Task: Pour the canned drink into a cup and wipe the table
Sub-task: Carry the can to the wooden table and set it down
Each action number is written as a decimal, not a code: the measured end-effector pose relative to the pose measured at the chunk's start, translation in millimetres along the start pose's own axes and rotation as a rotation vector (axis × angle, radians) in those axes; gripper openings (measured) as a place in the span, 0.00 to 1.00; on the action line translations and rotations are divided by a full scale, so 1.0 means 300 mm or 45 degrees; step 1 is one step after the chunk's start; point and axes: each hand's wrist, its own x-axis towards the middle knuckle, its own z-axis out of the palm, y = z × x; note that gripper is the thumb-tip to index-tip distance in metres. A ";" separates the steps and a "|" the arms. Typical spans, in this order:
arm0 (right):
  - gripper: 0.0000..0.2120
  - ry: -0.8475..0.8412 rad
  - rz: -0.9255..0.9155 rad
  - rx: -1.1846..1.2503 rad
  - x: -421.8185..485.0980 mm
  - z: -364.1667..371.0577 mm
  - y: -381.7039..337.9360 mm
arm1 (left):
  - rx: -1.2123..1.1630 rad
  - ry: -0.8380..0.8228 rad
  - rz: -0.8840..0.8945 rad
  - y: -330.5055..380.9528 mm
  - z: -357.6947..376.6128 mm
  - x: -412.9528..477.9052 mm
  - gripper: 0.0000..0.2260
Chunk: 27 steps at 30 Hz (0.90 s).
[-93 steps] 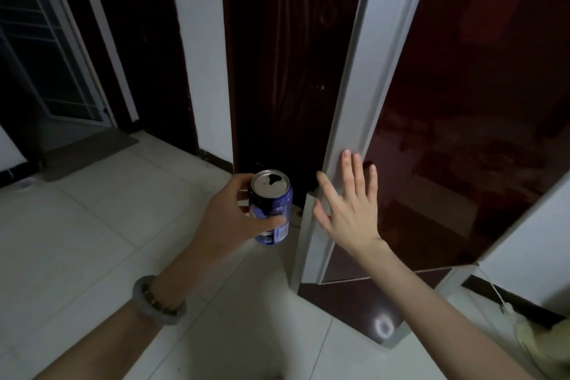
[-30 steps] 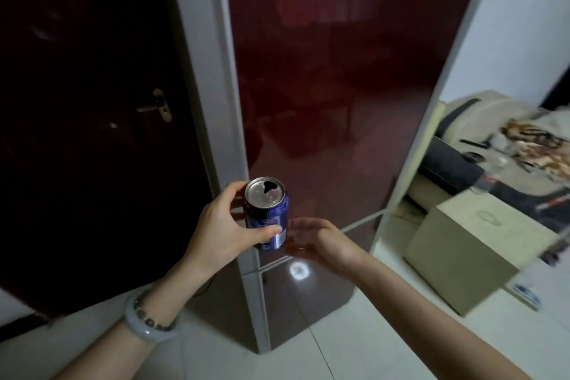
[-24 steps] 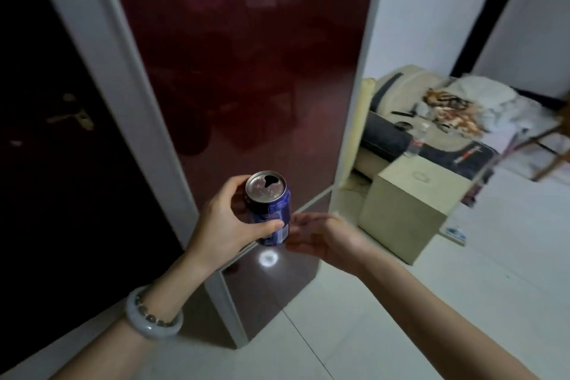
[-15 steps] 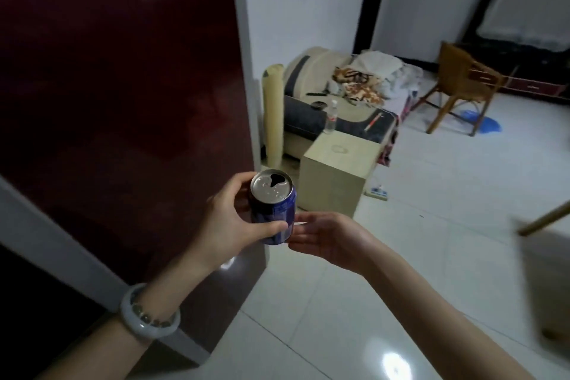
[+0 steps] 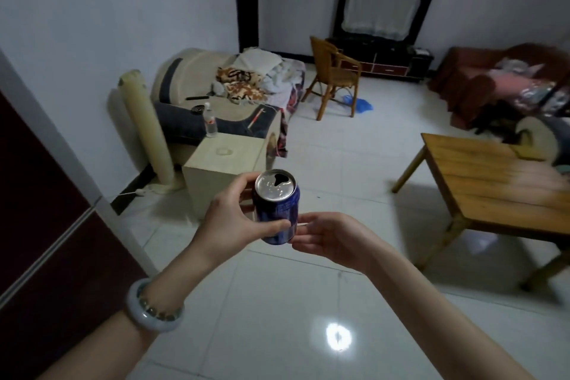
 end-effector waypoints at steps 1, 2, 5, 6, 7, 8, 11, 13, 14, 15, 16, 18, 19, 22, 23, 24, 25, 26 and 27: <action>0.17 0.037 -0.018 0.009 -0.027 -0.069 -0.012 | -0.015 -0.031 0.020 0.017 0.068 0.030 0.32; 0.17 0.073 -0.032 0.025 -0.056 -0.136 -0.021 | -0.031 -0.067 0.040 0.037 0.135 0.058 0.32; 0.17 0.184 -0.058 0.118 -0.150 -0.323 -0.039 | -0.065 -0.204 0.102 0.107 0.333 0.138 0.32; 0.17 0.226 -0.075 0.154 -0.181 -0.382 -0.040 | -0.075 -0.252 0.122 0.130 0.395 0.164 0.32; 0.18 0.267 -0.096 0.189 -0.212 -0.438 -0.043 | -0.088 -0.303 0.142 0.151 0.456 0.191 0.32; 0.18 0.307 -0.117 0.217 -0.242 -0.493 -0.044 | -0.101 -0.358 0.162 0.170 0.517 0.218 0.31; 0.18 0.430 -0.177 0.301 -0.325 -0.643 -0.048 | -0.115 -0.513 0.241 0.224 0.701 0.296 0.31; 0.17 0.514 -0.218 0.354 -0.376 -0.733 -0.049 | -0.129 -0.601 0.285 0.257 0.824 0.346 0.31; 0.16 0.555 -0.239 0.373 -0.399 -0.780 -0.053 | -0.140 -0.646 0.307 0.273 0.886 0.373 0.31; 0.16 0.593 -0.257 0.387 -0.422 -0.827 -0.057 | -0.151 -0.692 0.331 0.289 0.947 0.399 0.30; 0.16 0.629 -0.267 0.398 -0.442 -0.878 -0.063 | -0.161 -0.737 0.357 0.305 1.006 0.426 0.30; 0.16 0.695 -0.273 0.415 -0.474 -0.985 -0.080 | -0.184 -0.818 0.407 0.338 1.126 0.485 0.31; 0.17 0.726 -0.278 0.425 -0.487 -1.039 -0.091 | -0.199 -0.853 0.428 0.354 1.187 0.517 0.31; 0.18 0.802 -0.302 0.479 -0.519 -1.193 -0.137 | -0.254 -0.950 0.466 0.404 1.367 0.624 0.31; 0.18 0.819 -0.318 0.501 -0.529 -1.245 -0.157 | -0.271 -0.985 0.482 0.425 1.424 0.662 0.31; 0.18 0.833 -0.338 0.523 -0.538 -1.298 -0.179 | -0.287 -1.018 0.502 0.446 1.482 0.701 0.31; 0.18 0.848 -0.357 0.544 -0.546 -1.350 -0.202 | -0.301 -1.044 0.522 0.467 1.537 0.740 0.31; 0.18 0.865 -0.376 0.566 -0.555 -1.401 -0.227 | -0.314 -1.065 0.537 0.487 1.592 0.780 0.32; 0.17 0.885 -0.396 0.587 -0.563 -1.450 -0.252 | -0.323 -1.083 0.552 0.507 1.644 0.820 0.32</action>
